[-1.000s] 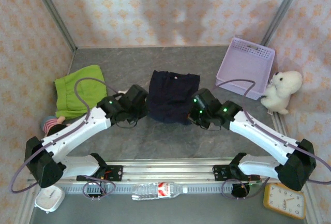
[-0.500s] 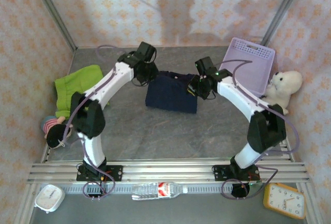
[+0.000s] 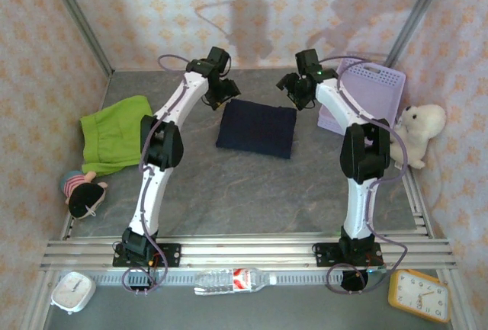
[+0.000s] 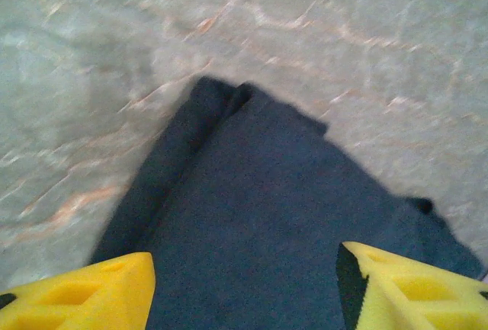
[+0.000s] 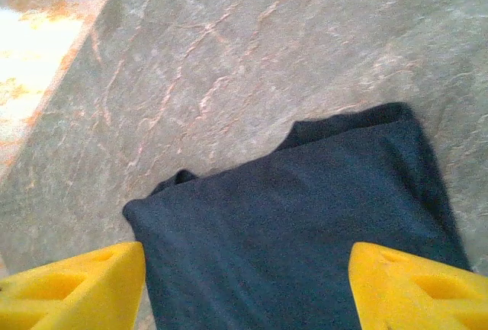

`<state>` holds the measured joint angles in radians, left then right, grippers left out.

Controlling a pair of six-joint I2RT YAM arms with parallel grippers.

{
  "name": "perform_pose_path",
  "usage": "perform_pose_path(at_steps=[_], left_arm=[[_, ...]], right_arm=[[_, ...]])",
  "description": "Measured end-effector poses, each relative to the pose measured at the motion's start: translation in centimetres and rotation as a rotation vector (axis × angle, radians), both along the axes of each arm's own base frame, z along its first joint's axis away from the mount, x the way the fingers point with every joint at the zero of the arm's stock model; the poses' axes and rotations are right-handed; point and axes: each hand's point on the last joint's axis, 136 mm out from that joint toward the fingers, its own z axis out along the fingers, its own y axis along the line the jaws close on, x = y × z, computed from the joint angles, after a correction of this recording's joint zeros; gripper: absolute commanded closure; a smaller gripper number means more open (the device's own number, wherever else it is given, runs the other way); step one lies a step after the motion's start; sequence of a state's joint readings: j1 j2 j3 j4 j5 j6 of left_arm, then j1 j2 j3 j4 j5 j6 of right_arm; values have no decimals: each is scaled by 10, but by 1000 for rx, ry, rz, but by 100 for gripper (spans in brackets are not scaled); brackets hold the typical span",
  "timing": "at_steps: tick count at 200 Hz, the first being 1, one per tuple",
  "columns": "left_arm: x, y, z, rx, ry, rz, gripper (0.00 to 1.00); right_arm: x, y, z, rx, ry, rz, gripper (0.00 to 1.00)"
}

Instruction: Fold and stack the mixed laundry pile

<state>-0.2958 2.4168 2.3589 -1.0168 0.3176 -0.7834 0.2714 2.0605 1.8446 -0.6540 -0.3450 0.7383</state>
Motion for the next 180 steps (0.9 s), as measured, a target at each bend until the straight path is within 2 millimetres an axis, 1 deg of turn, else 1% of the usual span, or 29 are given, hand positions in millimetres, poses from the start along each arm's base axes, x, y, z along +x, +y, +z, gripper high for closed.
perform_pose_path(at_steps=[8, 16, 26, 32, 41, 52, 67, 81, 93, 111, 119, 142, 169, 180], left_arm=[[-8, 0, -1, -11, 17, -6, 43], [-15, -3, 0, -26, 27, -15, 48], [-24, -7, 1, -47, 33, -34, 54], [-29, -11, 1, -59, 38, -46, 58], [-35, -18, 0, -75, 41, -68, 61], [-42, -29, -4, -92, 48, -95, 61], [-51, -45, -13, -111, 62, -133, 61], [-61, -54, -25, -109, 88, -158, 61], [-67, -58, -34, -100, 109, -172, 61], [-75, -53, -48, -86, 145, -168, 61], [-79, -48, -56, -80, 164, -160, 61], [-86, -35, -77, -69, 211, -145, 61], [-85, -33, -79, -77, 204, -159, 61], [-85, -33, -78, -84, 203, -166, 60]], right_arm=[[-3, 7, -1, -8, 0, 30, 45], [-8, 15, -4, -13, 5, 60, 55], [-17, 27, -11, -13, 24, 98, 65], [-23, 34, -15, -14, 34, 122, 69], [-32, 44, -23, -17, 54, 155, 72], [-41, 55, -35, -17, 83, 185, 73], [-49, 62, -54, -23, 122, 204, 73], [-50, 58, -73, -35, 157, 198, 73], [-46, 49, -91, -42, 186, 179, 73], [-37, 28, -111, -51, 213, 135, 72], [-33, 19, -115, -50, 218, 117, 72], [-24, 6, -115, -53, 201, 96, 70], [-26, 8, -119, -63, 194, 110, 66], [-26, 12, -118, -68, 178, 127, 62]])
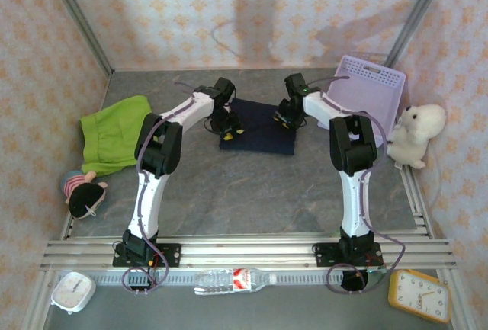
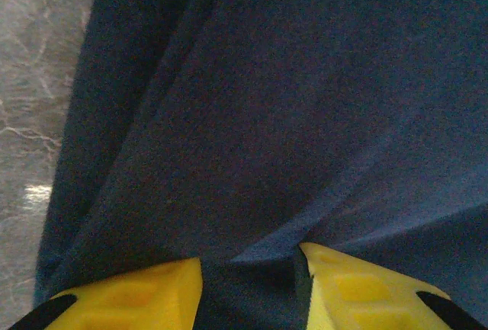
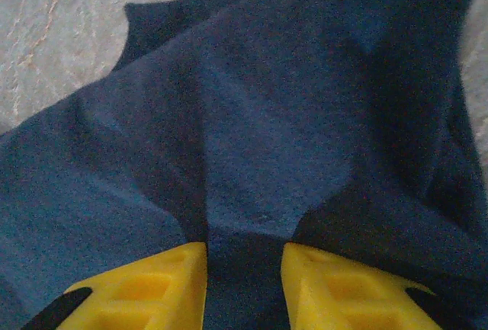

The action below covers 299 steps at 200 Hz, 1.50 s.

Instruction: Fold and stack the mixed laundry pile

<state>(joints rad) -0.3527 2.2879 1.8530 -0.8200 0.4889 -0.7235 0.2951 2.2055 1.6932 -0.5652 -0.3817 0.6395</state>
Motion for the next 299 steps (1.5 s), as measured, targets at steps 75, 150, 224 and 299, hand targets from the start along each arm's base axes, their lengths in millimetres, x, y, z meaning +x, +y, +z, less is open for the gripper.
perform_pose_path(at_steps=[75, 150, 224, 299], left_arm=[[6, 28, 24, -19, -50, -25, 0], [23, 54, 27, 91, -127, -79, 0], [36, 36, -2, 207, -157, -219, 3], [26, 36, -10, 255, -166, -242, 73]], right_arm=[[-44, 36, 32, -43, -31, 169, 4], [-52, 5, 96, -117, -141, 119, 1], [-61, 0, 91, -139, -106, 117, 1], [-72, -12, 94, -176, -107, 99, 1]])
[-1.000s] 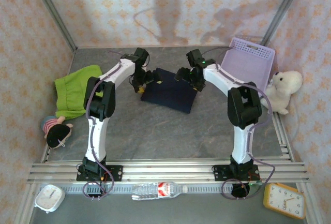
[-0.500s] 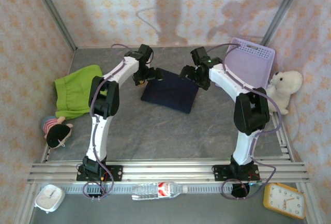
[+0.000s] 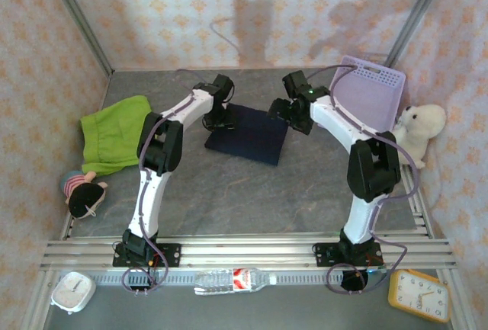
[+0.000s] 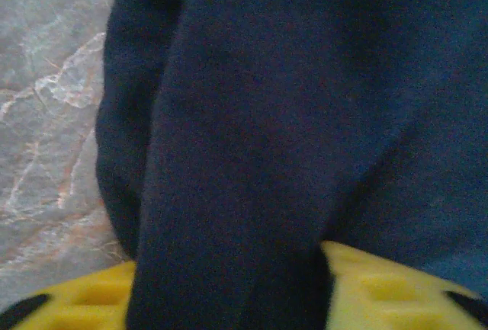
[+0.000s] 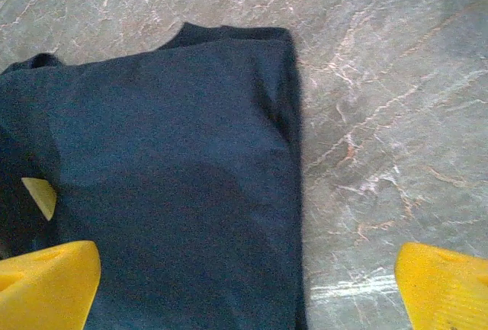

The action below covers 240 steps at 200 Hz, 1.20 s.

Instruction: Fold and stack the mixed laundry pile

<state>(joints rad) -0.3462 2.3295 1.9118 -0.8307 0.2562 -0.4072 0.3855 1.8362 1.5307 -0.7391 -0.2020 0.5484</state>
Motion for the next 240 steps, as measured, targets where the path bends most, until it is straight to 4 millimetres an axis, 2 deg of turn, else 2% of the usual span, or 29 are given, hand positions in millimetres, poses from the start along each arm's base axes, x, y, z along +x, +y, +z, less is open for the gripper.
perform_pose_path(at_steps=[25, 53, 80, 99, 119, 164, 197, 240], left_arm=[[-6, -15, 2, -35, -20, 1, 100], [-9, -19, 5, -39, -23, 10, 100], [-10, -11, 9, -2, -22, 12, 100], [-12, 4, 15, 49, -8, 17, 100], [-7, 28, 28, 101, -11, 30, 100], [5, 89, 81, 226, -85, 57, 100], [2, 113, 113, 291, -131, 51, 100], [-4, 141, 132, 368, -141, 30, 100]], right_arm=[[-8, -7, 7, -15, -13, -9, 1], [-14, -13, 16, -25, -37, -19, 1], [-17, -17, 23, -28, -55, -26, 1], [-17, -18, 23, -27, -56, -31, 2], [-20, -19, 19, -27, -44, -40, 2], [-26, -22, 12, -28, -27, -51, 2], [-24, -21, 13, -22, -33, -56, 1], [-16, -16, 16, -2, -41, -62, 1]])
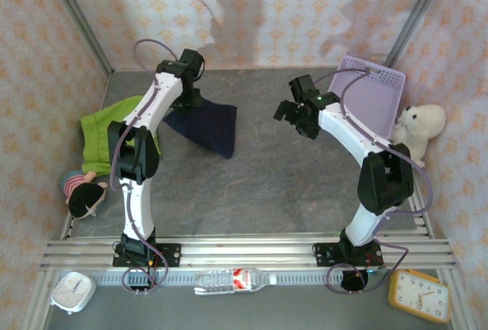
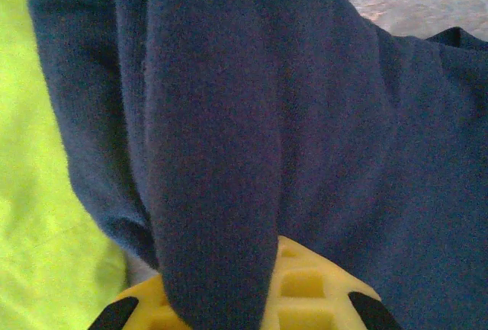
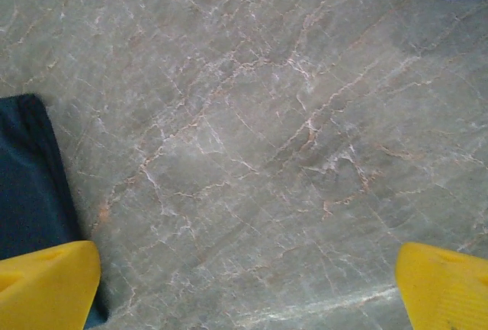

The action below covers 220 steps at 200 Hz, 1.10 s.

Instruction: Fold and stack the mixed laundry pile

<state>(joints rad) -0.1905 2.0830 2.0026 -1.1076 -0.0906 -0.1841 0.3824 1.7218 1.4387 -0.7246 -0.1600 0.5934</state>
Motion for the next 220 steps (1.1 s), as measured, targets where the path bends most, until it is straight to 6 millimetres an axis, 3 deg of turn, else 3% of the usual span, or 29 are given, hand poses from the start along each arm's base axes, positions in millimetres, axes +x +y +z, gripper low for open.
perform_pose_path(at_steps=[49, 72, 147, 220], left_arm=[[-1, 50, 11, 72, -3, 44, 100], [-8, 70, 28, 93, -20, 69, 100], [-39, 85, 104, 133, -148, 78, 100], [-56, 126, 110, 149, -136, 157, 100]], right_arm=[[11, 8, -7, 12, 11, 9, 1], [19, 12, -5, 18, 4, 14, 1], [40, 22, -13, 39, 16, 35, 1], [38, 28, -15, 66, 31, 55, 1]])
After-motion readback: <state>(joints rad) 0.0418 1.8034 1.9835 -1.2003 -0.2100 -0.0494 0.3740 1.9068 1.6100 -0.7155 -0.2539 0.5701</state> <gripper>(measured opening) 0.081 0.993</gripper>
